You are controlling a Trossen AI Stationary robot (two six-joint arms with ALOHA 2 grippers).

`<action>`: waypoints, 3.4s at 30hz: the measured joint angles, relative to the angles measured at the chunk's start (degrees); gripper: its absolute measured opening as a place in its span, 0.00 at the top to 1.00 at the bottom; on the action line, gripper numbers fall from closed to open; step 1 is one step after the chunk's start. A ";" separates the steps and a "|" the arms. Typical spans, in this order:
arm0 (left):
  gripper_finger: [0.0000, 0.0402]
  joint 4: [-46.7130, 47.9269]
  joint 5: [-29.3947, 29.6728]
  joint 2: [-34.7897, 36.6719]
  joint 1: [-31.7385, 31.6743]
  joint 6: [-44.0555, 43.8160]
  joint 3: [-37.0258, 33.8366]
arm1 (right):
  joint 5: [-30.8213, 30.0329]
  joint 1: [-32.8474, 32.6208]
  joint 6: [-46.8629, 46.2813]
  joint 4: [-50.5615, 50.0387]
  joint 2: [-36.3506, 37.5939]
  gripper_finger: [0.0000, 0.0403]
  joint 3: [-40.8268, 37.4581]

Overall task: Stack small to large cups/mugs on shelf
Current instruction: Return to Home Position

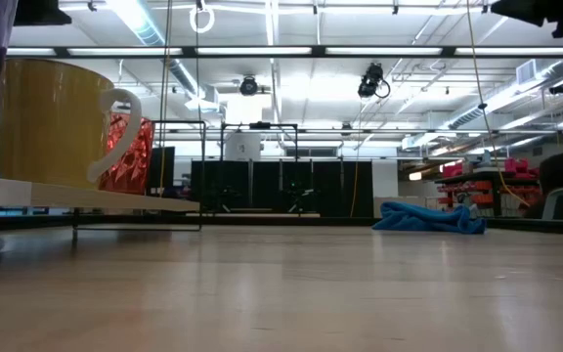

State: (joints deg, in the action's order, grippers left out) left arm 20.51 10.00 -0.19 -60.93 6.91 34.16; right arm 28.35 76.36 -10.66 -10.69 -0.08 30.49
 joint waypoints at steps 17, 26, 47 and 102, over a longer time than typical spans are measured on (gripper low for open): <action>0.78 0.19 4.17 -0.04 0.02 1.75 -4.58 | -7.93 -0.04 1.86 2.19 0.04 0.96 -5.77; 0.80 -11.93 5.24 -0.04 0.02 -3.27 -14.42 | -8.07 -0.04 -3.12 12.03 0.09 0.96 -17.08; 0.80 -24.85 10.58 -0.08 0.02 -0.23 -30.27 | -8.41 -0.04 -1.30 14.24 0.07 0.96 -24.39; 0.79 -24.74 10.82 -0.13 0.00 -0.25 -30.87 | -9.41 -0.02 9.03 2.59 0.02 0.96 -24.38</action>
State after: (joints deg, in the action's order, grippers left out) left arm -4.23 20.82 -0.32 -60.93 6.66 3.29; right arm 18.94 76.34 -1.63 -8.10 -0.05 6.11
